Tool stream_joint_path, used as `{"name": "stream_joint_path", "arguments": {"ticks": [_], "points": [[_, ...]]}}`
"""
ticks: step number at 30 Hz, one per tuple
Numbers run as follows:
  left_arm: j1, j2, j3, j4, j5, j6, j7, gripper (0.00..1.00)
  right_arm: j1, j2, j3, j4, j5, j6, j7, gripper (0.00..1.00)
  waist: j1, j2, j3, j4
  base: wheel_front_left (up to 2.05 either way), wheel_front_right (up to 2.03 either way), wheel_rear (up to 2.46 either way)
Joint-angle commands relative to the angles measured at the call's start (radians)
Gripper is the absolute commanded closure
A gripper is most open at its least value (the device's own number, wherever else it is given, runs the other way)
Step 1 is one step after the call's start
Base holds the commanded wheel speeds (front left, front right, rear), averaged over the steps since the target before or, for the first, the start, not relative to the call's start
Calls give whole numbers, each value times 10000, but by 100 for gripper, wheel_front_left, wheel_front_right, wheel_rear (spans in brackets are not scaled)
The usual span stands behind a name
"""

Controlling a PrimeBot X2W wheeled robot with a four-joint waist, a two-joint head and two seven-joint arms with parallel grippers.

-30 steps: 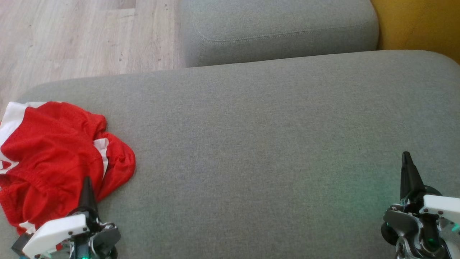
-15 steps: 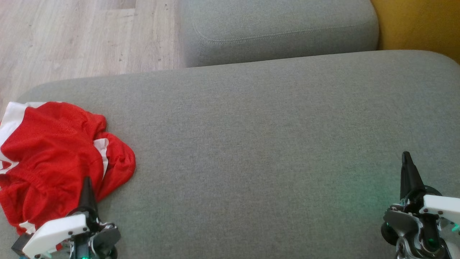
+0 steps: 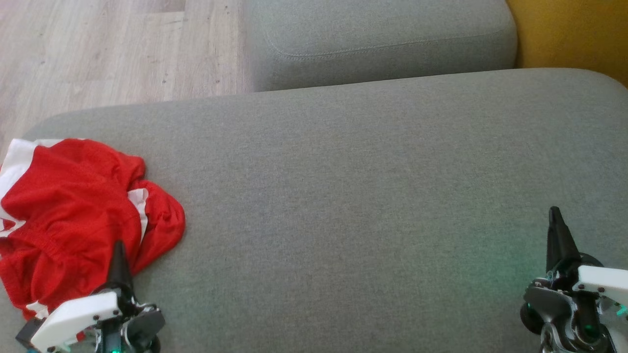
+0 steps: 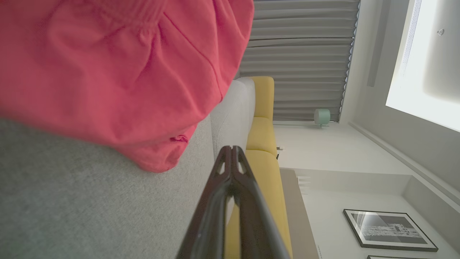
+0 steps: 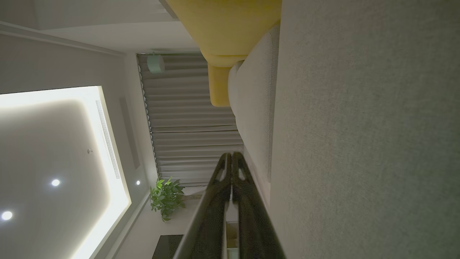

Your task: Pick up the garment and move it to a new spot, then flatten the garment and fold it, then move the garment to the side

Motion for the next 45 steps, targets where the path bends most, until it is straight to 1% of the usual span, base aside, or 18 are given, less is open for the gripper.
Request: {"name": "stream_joint_path", "arguments": {"ticks": [1, 2, 5, 10, 14, 22, 31, 45], "points": [[-520, 45, 353, -283, 90, -69, 70, 0, -552, -50, 211, -315, -25, -7, 57, 0, 0, 0, 0, 0, 0, 0, 0], [9, 2, -12, 65, 0, 6, -4, 0, 14, 4, 4, 61, 2, 0, -2, 0, 0, 0, 0, 0, 0, 0, 0], [202, -11, -77, 461, 6, 7, -13, 0, 223, 38, 30, 464, 6, 0, -7, 0, 0, 0, 1, 0, 0, 0, 0], [168, -9, -189, 430, 123, 4, -161, 0, 184, 33, 235, 373, -34, 0, -144, 0, 0, 0, 9, 2, 0, 0, 0], [141, -7, -217, 378, 423, 2, -278, 0, 119, 3, 440, 347, -287, -1, -276, 0, 0, 0, 20, 4, 0, 0, 0], [98, -4, -303, 153, 1560, 90, -513, 0, 13, 3, 673, 324, -1533, -1, -513, 0, 0, 0, 58, 18, 0, 0, 0], [90, 0, -563, -188, 2960, 352, -778, 0, -49, 18, 876, 227, -3113, -2, -779, 0, 0, 0, 91, 39, 0, 0, 0], [71, 6, -875, -441, 4538, 675, -1159, 0, -159, 10, 1378, 107, -4708, -2, -1162, 0, 0, 0, 115, 62, 0, 0, 0]]}}
